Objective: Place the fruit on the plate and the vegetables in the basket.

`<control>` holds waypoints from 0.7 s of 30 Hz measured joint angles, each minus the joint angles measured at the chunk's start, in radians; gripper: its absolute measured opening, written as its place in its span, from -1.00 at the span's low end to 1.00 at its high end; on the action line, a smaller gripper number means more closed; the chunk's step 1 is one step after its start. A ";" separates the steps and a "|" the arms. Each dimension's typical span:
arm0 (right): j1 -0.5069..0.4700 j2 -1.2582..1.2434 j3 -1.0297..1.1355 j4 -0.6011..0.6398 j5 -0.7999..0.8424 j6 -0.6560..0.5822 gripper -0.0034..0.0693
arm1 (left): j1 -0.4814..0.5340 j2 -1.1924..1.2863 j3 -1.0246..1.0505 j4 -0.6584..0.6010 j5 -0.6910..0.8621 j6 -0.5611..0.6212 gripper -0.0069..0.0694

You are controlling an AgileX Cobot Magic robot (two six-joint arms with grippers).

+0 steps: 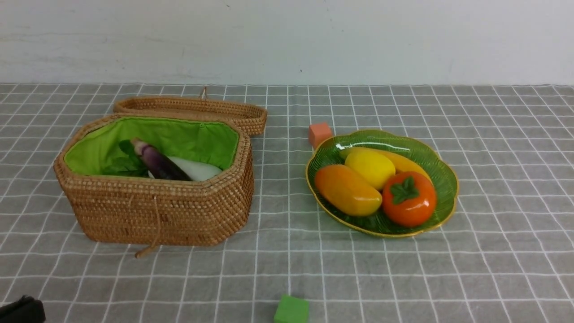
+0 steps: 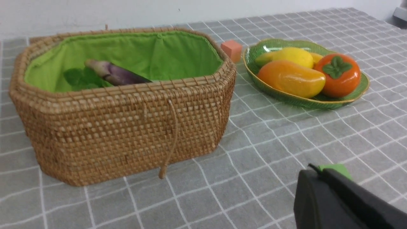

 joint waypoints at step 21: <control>0.000 0.000 0.000 0.000 0.002 0.001 -0.74 | 0.607 -0.141 0.318 -0.467 -0.071 0.316 -0.85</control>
